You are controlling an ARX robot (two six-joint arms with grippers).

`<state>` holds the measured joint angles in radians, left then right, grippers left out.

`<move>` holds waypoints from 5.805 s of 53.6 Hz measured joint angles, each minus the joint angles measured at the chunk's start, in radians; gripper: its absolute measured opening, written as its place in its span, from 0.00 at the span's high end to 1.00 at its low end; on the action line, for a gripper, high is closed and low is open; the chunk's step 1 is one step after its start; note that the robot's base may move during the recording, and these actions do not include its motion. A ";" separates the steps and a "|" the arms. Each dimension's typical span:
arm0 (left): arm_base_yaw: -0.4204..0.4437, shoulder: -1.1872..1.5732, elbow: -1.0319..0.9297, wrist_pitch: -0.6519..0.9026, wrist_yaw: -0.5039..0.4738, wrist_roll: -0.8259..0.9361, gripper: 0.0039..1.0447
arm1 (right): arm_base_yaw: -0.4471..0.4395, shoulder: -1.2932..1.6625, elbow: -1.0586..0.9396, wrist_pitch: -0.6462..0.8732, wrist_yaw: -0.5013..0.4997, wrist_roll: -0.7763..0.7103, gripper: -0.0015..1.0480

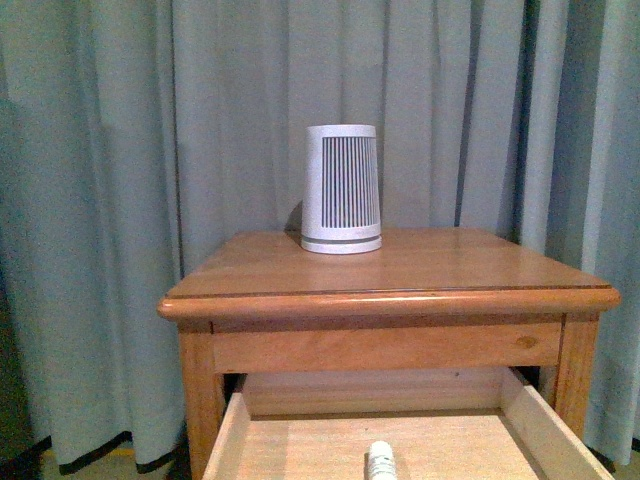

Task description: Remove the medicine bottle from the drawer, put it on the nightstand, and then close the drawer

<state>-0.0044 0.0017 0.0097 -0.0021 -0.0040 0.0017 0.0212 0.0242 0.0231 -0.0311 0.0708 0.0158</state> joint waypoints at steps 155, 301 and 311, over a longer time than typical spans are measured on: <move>0.000 0.000 0.000 0.000 0.001 0.000 0.06 | 0.150 1.489 1.153 0.076 0.301 0.263 0.72; 0.000 0.000 0.000 0.000 0.001 0.000 0.06 | 0.119 2.130 1.010 0.740 0.206 -0.042 0.07; 0.000 0.000 0.000 0.000 0.001 0.000 0.06 | 0.099 2.120 0.973 0.764 0.190 -0.055 0.07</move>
<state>-0.0044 0.0017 0.0097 -0.0021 -0.0029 0.0021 0.1204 2.1441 0.9962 0.7330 0.2611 -0.0391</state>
